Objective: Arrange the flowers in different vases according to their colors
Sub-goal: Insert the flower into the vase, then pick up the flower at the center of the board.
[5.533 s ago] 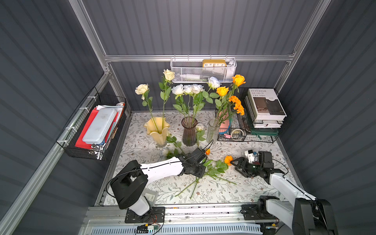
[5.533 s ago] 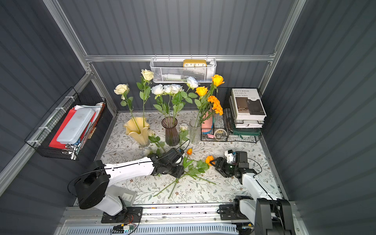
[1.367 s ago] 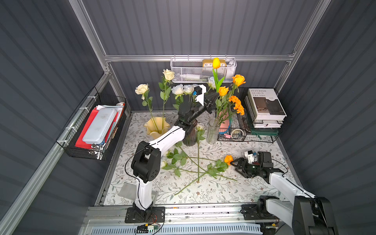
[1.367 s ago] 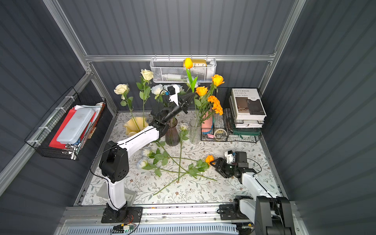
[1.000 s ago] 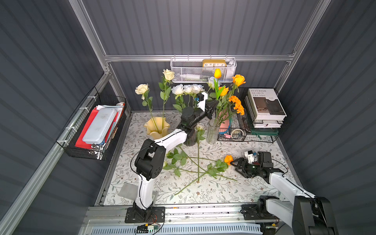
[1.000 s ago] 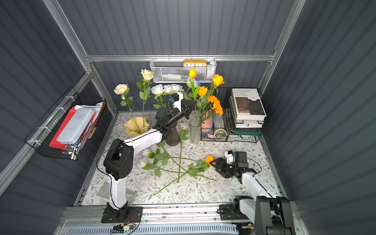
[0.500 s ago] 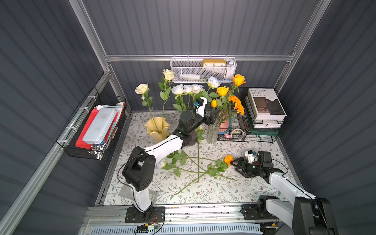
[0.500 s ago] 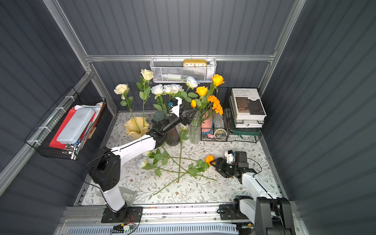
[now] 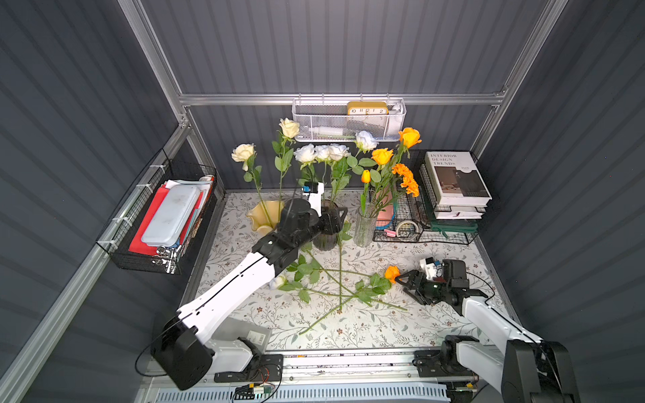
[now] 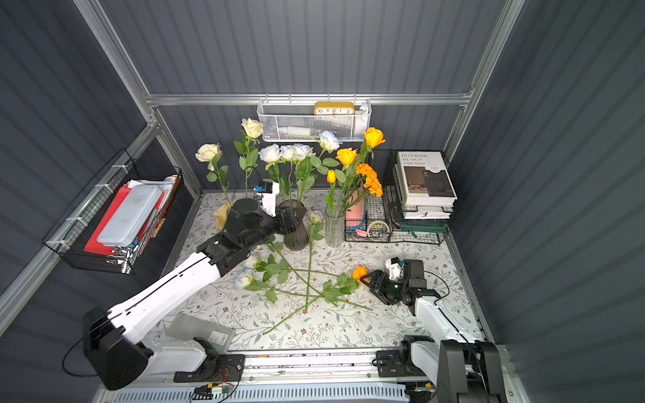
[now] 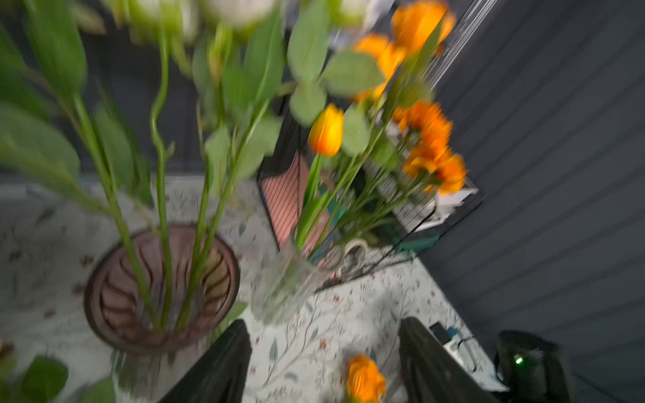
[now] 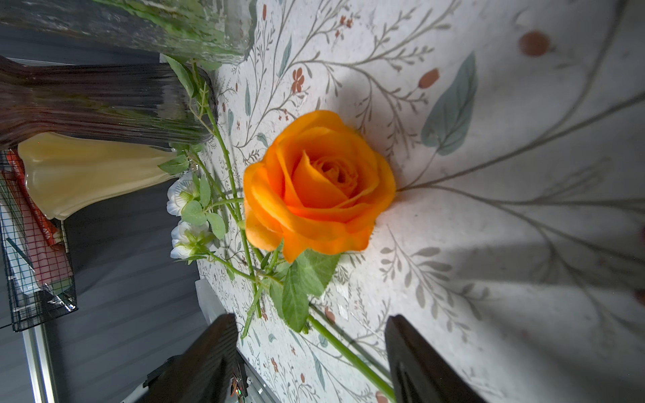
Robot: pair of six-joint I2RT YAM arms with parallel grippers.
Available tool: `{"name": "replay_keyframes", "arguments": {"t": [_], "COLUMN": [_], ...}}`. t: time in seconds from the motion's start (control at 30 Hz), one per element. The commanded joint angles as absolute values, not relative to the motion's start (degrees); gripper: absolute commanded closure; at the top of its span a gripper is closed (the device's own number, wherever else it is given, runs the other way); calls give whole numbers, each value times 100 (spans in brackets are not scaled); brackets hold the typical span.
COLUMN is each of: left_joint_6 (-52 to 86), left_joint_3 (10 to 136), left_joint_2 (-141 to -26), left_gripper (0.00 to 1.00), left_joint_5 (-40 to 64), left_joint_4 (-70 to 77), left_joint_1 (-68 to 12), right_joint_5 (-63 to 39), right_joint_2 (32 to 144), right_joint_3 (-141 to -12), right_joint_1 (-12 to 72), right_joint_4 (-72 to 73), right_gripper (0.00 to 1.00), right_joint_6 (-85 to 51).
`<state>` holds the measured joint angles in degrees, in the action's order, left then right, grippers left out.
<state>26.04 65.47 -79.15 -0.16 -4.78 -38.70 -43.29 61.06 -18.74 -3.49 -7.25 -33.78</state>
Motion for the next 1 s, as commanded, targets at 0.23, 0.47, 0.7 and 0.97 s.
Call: {"name": "replay_keyframes", "arguments": {"t": [0.23, 0.47, 0.7, 0.97], "left_joint_6": [2383, 2689, 1485, 1459], "left_joint_3": [6167, 5941, 6096, 6531], "left_joint_2": [-8351, -8476, -8691, -9151], "left_gripper": [30, 30, 26, 27], "left_joint_5": [426, 45, 620, -480], "left_joint_4": [-1372, -1327, -1378, -1866], "left_joint_1": [-4186, -4263, -4538, -4685], "right_joint_5": [-4344, -4326, -4228, -4262], "right_joint_2": [5973, 5909, 5827, 5638], "right_joint_3": [-1934, -1934, -1942, -1957], "right_joint_1": [-316, -316, -313, -314], "right_joint_4": [-772, -790, -883, -965], "right_gripper": [28, 28, 28, 29], "right_joint_6": [-3328, -3316, -3292, -3239]}}
